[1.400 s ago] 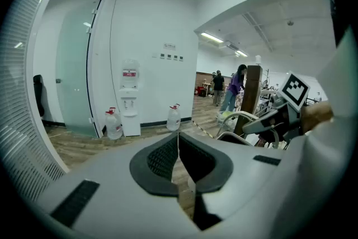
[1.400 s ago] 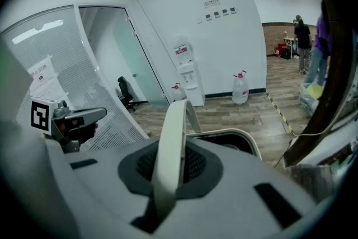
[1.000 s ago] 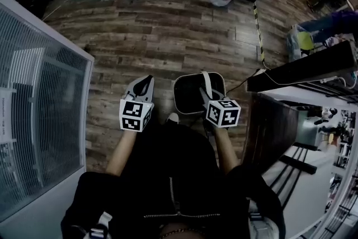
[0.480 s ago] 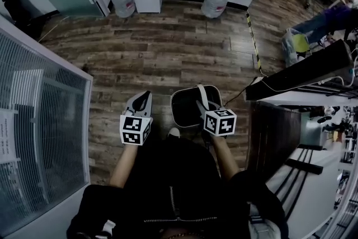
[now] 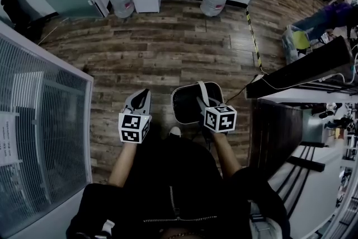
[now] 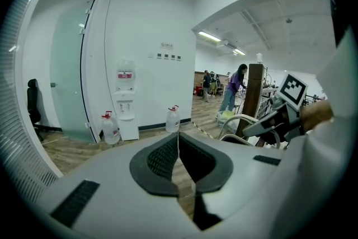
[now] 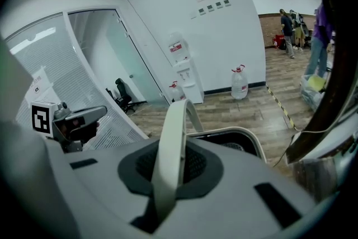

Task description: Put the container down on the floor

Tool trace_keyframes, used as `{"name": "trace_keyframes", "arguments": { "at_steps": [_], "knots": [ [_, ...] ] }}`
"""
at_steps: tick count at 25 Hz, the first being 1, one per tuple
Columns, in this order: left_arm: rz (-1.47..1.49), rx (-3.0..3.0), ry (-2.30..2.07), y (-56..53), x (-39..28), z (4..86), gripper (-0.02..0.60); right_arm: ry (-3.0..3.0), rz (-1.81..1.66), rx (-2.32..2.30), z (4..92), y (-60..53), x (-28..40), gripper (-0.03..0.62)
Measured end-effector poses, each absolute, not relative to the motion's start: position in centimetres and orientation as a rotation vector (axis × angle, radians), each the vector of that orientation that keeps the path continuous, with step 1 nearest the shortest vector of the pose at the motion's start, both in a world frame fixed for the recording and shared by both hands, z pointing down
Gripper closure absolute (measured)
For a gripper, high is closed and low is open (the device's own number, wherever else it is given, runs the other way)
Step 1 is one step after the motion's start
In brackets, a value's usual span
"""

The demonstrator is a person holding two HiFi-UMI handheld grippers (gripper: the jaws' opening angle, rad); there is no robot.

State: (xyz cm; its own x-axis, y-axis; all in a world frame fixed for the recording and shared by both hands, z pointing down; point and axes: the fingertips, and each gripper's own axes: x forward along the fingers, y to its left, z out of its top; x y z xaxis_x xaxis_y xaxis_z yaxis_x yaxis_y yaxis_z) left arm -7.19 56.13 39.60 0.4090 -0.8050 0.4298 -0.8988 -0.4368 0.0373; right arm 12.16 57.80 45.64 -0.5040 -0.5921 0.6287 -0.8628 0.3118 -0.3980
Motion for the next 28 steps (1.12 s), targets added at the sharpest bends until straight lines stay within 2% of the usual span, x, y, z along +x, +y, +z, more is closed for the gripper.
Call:
{"name": "trace_keyframes", "arguments": {
  "at_steps": [14, 28],
  "knots": [
    [0.524, 2.427, -1.514, 54.3, -8.4, 38.2, 0.566, -2.225, 1.008, 1.293, 44.6, 55.8, 11.3, 0.569],
    [0.468, 2.428, -1.462, 47.6, -8.1, 39.1, 0.566, -2.192, 1.043, 1.298, 45.1, 50.5, 9.9, 0.569]
  ]
}}
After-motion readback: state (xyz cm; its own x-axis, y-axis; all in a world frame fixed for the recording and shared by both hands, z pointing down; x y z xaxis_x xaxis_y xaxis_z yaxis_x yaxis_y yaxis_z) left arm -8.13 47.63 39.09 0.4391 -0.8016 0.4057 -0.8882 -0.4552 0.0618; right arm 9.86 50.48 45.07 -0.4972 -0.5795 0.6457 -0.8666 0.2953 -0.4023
